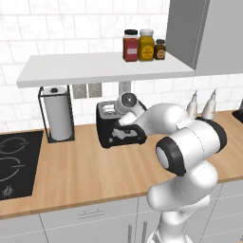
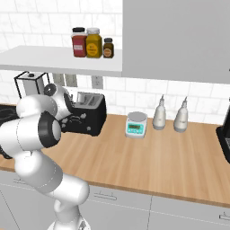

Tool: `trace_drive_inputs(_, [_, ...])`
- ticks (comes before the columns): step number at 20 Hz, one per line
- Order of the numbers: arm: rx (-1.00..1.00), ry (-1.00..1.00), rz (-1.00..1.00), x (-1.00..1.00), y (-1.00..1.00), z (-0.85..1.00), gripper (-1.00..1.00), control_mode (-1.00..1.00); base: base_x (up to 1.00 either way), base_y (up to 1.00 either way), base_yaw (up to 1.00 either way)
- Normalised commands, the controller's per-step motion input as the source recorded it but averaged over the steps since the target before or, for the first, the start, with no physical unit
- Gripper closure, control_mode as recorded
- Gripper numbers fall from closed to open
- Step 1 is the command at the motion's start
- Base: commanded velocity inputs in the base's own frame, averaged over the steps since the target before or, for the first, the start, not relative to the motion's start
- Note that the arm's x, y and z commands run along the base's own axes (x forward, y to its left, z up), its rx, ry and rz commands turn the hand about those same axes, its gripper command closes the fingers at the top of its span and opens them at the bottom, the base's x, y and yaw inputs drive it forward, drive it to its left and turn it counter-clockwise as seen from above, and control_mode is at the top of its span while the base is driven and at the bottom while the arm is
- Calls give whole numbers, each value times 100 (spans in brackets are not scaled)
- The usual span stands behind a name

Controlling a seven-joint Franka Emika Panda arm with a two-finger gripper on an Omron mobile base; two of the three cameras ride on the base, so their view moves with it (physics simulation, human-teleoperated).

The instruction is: Start the toaster. Once the lever pops up, take the bread to the plate on the dining counter.

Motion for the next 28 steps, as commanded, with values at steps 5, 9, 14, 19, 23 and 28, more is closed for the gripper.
trace_drive_inputs(5, [0,0,0,0,0,0,-100,-100,0,0,0])
trace_drive_inputs(9, [0,0,0,0,0,0,-100,-100,0,0,0])
trace_drive_inputs(14, [0,0,0,0,0,0,-100,-100,0,0,0])
trace_drive_inputs(19, [0,0,0,0,0,0,-100,-100,0,0,0])
trace_drive_inputs(23, [0,0,0,0,0,0,-100,-100,0,0,0])
trace_drive_inputs(28, [0,0,0,0,0,0,-100,-100,0,0,0])
